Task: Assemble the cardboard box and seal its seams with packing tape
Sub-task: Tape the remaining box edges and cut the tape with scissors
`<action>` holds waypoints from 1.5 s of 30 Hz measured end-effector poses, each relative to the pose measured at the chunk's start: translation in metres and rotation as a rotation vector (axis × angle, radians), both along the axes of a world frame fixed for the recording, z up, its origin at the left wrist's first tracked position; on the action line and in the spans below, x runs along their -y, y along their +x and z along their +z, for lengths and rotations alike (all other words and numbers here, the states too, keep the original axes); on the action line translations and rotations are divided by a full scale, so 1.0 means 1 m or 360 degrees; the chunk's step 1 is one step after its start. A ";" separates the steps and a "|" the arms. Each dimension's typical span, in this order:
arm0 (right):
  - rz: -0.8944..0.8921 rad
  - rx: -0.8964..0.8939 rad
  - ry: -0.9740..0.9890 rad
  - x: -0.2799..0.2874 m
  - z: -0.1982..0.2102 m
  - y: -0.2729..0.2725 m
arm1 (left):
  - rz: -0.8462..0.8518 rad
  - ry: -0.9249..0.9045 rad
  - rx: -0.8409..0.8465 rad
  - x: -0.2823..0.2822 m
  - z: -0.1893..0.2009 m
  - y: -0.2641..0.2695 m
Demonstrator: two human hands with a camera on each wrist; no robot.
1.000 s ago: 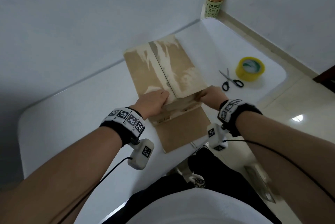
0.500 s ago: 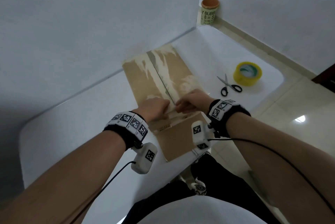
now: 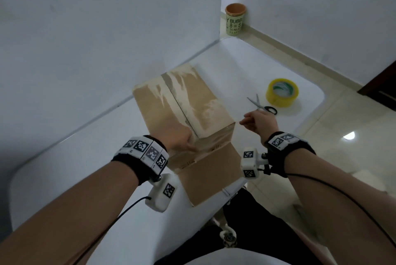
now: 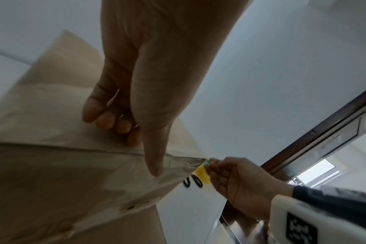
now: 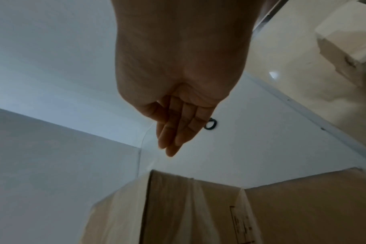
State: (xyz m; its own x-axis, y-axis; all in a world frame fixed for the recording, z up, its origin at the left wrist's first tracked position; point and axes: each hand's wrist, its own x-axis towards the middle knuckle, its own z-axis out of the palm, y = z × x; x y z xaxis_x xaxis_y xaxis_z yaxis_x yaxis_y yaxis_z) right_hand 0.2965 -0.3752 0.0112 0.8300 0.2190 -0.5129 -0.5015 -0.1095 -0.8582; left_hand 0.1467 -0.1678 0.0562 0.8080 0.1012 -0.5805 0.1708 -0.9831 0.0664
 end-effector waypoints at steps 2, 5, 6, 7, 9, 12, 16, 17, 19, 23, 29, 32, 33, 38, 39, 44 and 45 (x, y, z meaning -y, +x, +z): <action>0.0068 -0.0006 0.0037 0.004 -0.009 0.002 | 0.0019 -0.0096 0.0126 0.007 0.006 0.020; 0.0380 -0.0174 0.0104 0.006 -0.015 -0.001 | 0.0048 -0.0253 0.0442 0.025 0.008 0.052; 0.0457 -0.0245 0.0148 0.006 -0.016 -0.002 | 0.0034 -0.0297 0.0474 0.030 0.005 0.061; 0.0504 -0.0298 0.0190 0.006 -0.017 -0.002 | 0.0029 -0.0332 0.0476 0.036 0.004 0.068; 0.0534 -0.0363 0.0277 0.006 -0.020 -0.002 | 0.0044 -0.0358 0.0449 0.043 0.003 0.077; 0.0496 -0.0408 0.0449 0.006 -0.019 -0.001 | 0.0005 -0.0315 0.0396 0.041 -0.001 0.083; 0.0429 -0.0372 0.0497 0.008 -0.020 0.001 | 0.0027 -0.0385 0.0391 0.037 -0.008 0.084; 0.0426 -0.0362 0.0495 0.009 -0.020 0.001 | 0.0034 -0.0405 0.0390 0.037 -0.008 0.084; 0.0436 -0.0333 0.0469 0.007 -0.021 0.003 | 0.0037 -0.0441 0.0384 0.036 -0.009 0.085; 0.0505 -0.0290 0.0374 0.000 -0.023 0.005 | 0.0052 -0.0534 0.0351 0.031 -0.011 0.088; 0.0598 -0.0294 0.0377 -0.007 -0.026 -0.002 | 0.0083 -0.0578 0.0378 0.030 -0.015 0.088; 0.0627 -0.0173 0.0085 -0.012 -0.032 -0.007 | 0.0072 -0.0581 0.0389 0.029 -0.017 0.088; 0.0644 -0.0128 -0.0028 -0.014 -0.033 -0.008 | 0.0066 -0.0577 0.0384 0.028 -0.018 0.088; 0.0660 0.0292 -0.0520 -0.015 -0.034 0.011 | 0.0065 -0.0572 0.0395 0.028 -0.020 0.088; 0.0587 0.0323 -0.0555 -0.013 -0.032 0.015 | 0.0064 -0.0572 0.0399 0.028 -0.020 0.088; 0.0799 0.0134 -0.0181 -0.030 -0.018 0.007 | 0.0080 -0.0595 0.0407 0.027 -0.022 0.087; 0.0876 0.0214 -0.0256 -0.034 -0.019 0.006 | 0.0098 -0.0624 0.0405 0.026 -0.022 0.088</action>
State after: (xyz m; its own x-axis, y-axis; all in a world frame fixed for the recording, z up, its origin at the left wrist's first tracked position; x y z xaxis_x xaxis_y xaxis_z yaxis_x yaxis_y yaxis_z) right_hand 0.3028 -0.3415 -0.0083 0.6761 0.5643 -0.4738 -0.2219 -0.4572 -0.8612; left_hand 0.2343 -0.1937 0.0339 0.9289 -0.0340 -0.3688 0.1582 -0.8639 0.4782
